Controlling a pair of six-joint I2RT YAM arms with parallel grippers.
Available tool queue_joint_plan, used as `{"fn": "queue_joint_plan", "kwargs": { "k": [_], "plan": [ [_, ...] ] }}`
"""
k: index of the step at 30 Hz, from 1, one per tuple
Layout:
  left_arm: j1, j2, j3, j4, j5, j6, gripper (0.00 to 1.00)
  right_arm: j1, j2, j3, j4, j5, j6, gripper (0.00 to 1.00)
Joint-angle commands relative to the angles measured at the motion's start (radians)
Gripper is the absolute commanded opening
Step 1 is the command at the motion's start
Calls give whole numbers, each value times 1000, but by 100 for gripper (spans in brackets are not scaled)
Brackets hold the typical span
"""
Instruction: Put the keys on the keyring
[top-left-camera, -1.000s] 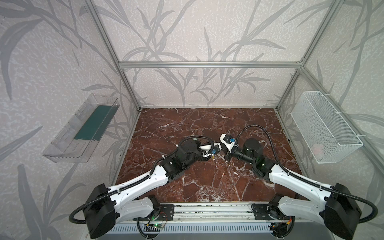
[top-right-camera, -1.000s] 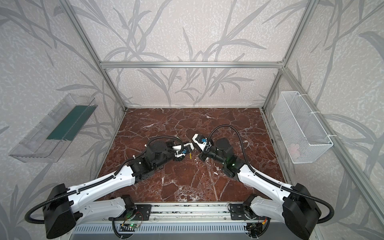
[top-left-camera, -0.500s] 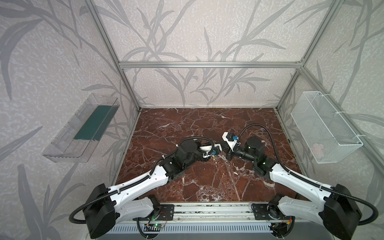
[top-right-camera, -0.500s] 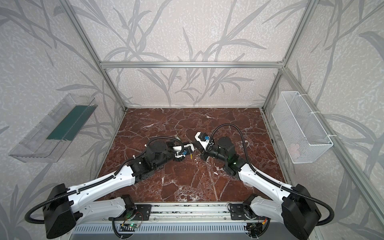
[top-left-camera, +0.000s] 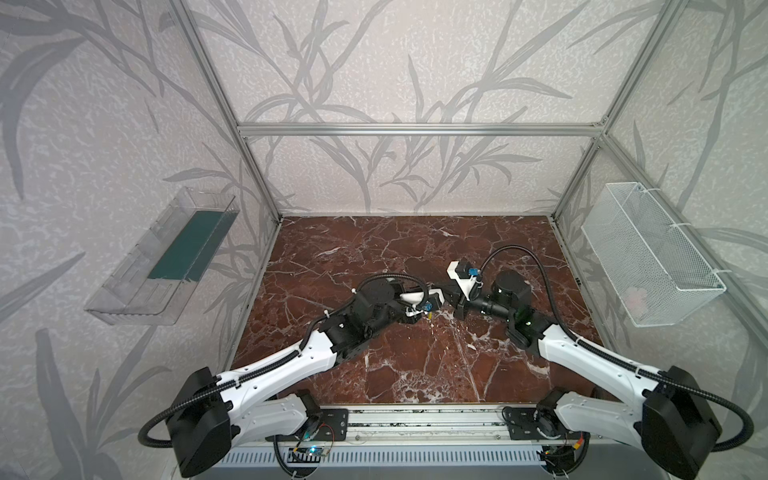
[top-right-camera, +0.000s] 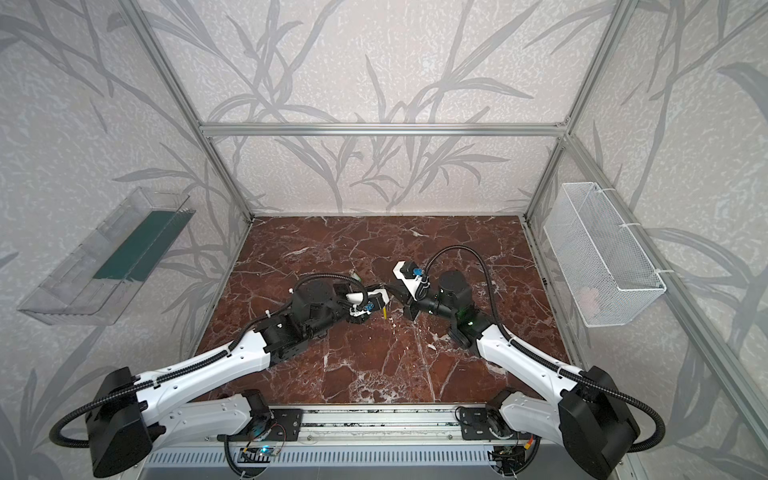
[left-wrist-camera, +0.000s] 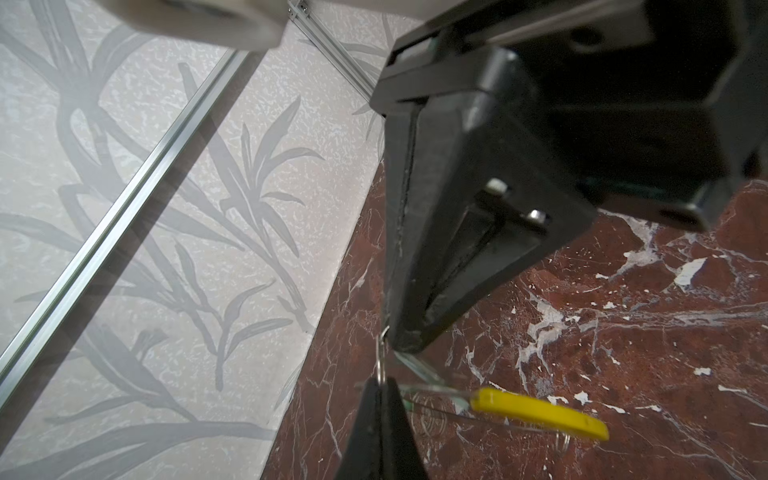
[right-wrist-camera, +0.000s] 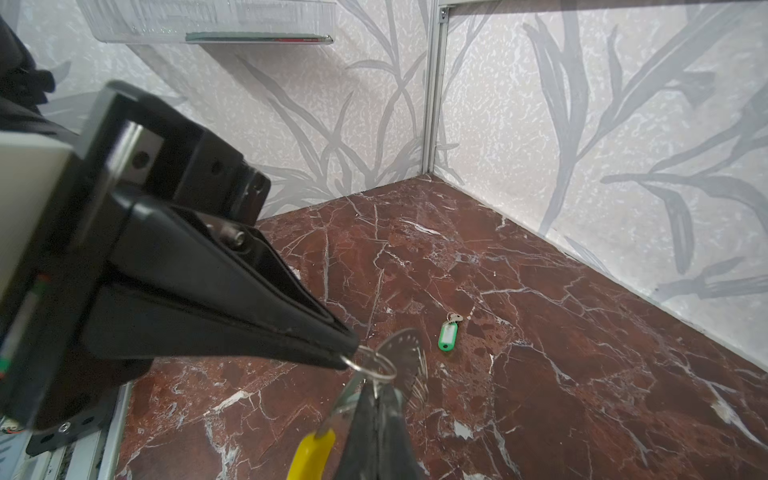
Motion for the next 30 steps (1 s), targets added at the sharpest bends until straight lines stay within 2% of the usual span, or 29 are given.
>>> {"fn": "queue_joint_plan", "kwargs": {
  "k": [1, 12, 17, 19, 23, 30],
  "plan": [
    [-5, -16, 16, 16, 52, 21, 0, -17, 20, 5, 21, 12, 17, 0],
    [-3, -17, 16, 11, 53, 16, 0, -33, -13, -15, 21, -13, 19, 0],
    [17, -29, 16, 27, 108, -48, 0, -44, 5, -16, 12, -70, 22, 0],
    [38, -38, 18, 25, 163, -96, 0, -54, -1, -35, 26, -79, -2, 5],
    [87, -52, 15, 22, 278, -193, 0, -75, -51, -77, 71, -91, -81, 22],
    [133, -49, 8, 61, 381, -288, 0, -87, -113, -36, 0, -149, -178, 28]
  ]
}}
